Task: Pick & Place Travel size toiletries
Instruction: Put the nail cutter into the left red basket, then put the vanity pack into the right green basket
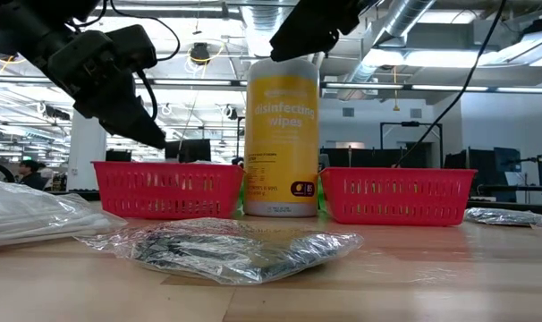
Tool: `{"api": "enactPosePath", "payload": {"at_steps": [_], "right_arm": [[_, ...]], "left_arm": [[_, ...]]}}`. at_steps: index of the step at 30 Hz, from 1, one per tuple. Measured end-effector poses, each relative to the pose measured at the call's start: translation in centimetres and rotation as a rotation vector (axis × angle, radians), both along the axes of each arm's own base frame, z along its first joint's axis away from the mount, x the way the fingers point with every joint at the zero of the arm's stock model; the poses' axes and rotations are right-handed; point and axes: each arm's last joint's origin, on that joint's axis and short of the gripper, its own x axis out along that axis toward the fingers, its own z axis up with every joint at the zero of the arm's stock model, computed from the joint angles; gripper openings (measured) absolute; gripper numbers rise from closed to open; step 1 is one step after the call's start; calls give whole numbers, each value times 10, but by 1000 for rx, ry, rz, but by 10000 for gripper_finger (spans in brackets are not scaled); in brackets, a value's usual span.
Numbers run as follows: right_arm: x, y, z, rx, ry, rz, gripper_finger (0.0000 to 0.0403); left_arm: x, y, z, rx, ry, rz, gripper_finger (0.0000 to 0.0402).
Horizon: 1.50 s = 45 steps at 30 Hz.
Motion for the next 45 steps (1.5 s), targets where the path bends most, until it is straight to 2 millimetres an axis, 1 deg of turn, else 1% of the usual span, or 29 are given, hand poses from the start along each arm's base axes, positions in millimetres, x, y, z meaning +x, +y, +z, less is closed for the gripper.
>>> {"api": "enactPosePath", "payload": {"at_steps": [6,11,14,21,24,31,36,45], "right_arm": [[0,0,0,0,0,0,180],[-1,0,-1,-4,15,0,183],[-1,0,-2,-6,25,0,185],[-1,0,-2,-6,25,0,183],[-1,0,-2,-6,25,0,181],[-1,0,-2,-6,25,0,183],[-1,0,-2,-6,25,0,180],[-1,0,-2,-6,24,0,179]], "left_arm": [[0,0,0,-2,-2,-1,177],[0,-2,1,-53,4,-59,192],[-1,-5,2,-115,11,-119,192],[-3,-12,4,-324,45,-235,184],[-5,-18,4,-363,58,-263,182],[-12,-36,4,-393,78,-329,181],[-18,-47,4,-401,74,-304,181],[-26,-61,3,-346,44,-275,181]]}}
